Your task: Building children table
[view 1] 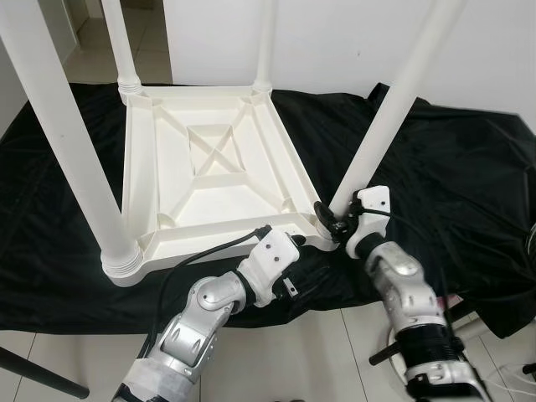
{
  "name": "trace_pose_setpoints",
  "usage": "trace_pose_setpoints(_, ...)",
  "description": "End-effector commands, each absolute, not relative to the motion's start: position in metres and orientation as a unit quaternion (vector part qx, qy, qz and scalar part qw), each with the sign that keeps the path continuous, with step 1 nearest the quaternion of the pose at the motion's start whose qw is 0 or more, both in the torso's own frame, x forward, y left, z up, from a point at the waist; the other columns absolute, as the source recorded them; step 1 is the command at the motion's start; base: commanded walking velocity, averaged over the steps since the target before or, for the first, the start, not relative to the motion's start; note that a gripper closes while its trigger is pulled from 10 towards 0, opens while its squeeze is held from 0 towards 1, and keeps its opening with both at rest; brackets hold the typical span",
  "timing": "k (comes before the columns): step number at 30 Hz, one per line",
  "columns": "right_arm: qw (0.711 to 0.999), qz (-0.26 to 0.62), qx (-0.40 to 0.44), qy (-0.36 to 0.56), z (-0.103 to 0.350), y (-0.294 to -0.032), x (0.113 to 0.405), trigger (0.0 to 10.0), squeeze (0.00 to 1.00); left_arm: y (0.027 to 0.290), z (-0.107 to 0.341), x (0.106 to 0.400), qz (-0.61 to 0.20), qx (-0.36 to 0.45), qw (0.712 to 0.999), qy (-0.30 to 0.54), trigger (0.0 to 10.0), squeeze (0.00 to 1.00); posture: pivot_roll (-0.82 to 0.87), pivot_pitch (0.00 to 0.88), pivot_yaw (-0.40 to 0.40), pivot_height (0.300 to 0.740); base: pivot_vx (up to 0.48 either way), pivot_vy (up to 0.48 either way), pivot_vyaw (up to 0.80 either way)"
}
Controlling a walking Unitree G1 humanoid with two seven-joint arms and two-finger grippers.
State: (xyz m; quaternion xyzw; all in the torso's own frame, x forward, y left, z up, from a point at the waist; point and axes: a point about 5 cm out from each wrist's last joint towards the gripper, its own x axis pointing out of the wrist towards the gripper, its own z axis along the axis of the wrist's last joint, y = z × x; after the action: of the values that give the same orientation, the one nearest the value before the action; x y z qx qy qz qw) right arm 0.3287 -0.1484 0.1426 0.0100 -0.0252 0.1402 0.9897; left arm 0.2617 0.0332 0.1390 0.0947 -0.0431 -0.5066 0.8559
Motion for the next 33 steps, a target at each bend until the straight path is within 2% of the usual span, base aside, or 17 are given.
trace_pose_setpoints(1, 0.993, 0.114, 0.018, -0.013, 0.137, -0.149, 0.325, 10.0, 0.0, 0.034, 0.137, 0.26, -0.5, 0.092, 0.86, -0.038, 10.0, 0.0, -0.03, 0.088, -0.078, 0.74, 0.0, 0.0, 0.0)
trace_pose_setpoints(2, 0.993, 0.114, 0.018, -0.013, 0.137, -0.149, 0.325, 10.0, 0.0, 0.034, 0.137, 0.26, -0.5, 0.092, 0.86, -0.038, 10.0, 0.0, -0.03, 0.088, -0.078, 0.74, 0.0, 0.0, 0.0)
trace_pose_setpoints(3, 0.997, 0.054, 0.044, -0.013, 0.133, -0.134, 0.316, 10.0, 0.0, 0.033, 0.136, 0.259, -0.503, 0.094, 0.858, -0.035, 10.0, 0.0, -0.04, 0.091, -0.077, 0.74, 0.0, 0.0, 0.0)
trace_pose_setpoints(8, 0.996, -0.029, 0.08, -0.013, 0.132, -0.118, 0.305, 10.0, 0.0, 0.033, 0.136, 0.259, -0.504, 0.093, 0.858, -0.034, 10.0, 0.0, -0.04, 0.089, -0.08, 0.74, 0.0, 0.0, 0.0)
trace_pose_setpoints(12, 0.996, -0.042, 0.081, -0.013, 0.134, -0.11, 0.3, 10.0, 0.0, 0.033, 0.136, 0.259, -0.503, 0.091, 0.859, -0.033, 10.0, 0.0, -0.04, 0.085, -0.08, 0.74, 0.0, 0.0, 0.0)
trace_pose_setpoints(16, 0.996, -0.057, 0.065, -0.008, 0.135, -0.12, 0.304, 10.0, 0.0, 0.031, 0.135, 0.257, -0.508, 0.093, 0.856, -0.032, 10.0, 0.0, -0.04, 0.079, -0.087, 0.74, 0.0, 0.0, 0.0)
trace_pose_setpoints(22, 0.996, -0.062, 0.061, -0.006, 0.135, -0.122, 0.303, 10.0, 0.0, 0.03, 0.135, 0.256, -0.508, 0.093, 0.856, -0.033, 10.0, 0.0, -0.03, 0.077, -0.088, 0.74, 0.0, 0.0, 0.0)
trace_pose_setpoints(23, 0.996, -0.049, 0.07, -0.006, 0.135, -0.12, 0.302, 10.0, 1.0, 0.03, 0.135, 0.256, -0.507, 0.093, 0.856, -0.032, 10.0, 0.0, -0.03, 0.076, -0.092, 0.74, 0.0, 0.0, 0.0)
trace_pose_setpoints(29, 0.997, -0.015, 0.072, -0.03, 0.14, -0.122, 0.3, 10.0, 1.0, 0.03, 0.133, 0.254, -0.504, 0.094, 0.858, -0.031, 10.0, 0.0, -0.02, 0.073, -0.103, 0.74, 0.0, 0.0, 0.0)
trace_pose_setpoints(33, 0.996, 0.048, 0.059, -0.049, 0.142, -0.14, 0.3, 10.0, 1.0, 0.032, 0.133, 0.253, -0.5, 0.093, 0.86, -0.03, 10.0, 0.0, -0.01, 0.071, -0.112, 0.74, 0.0, 0.0, 0.0)
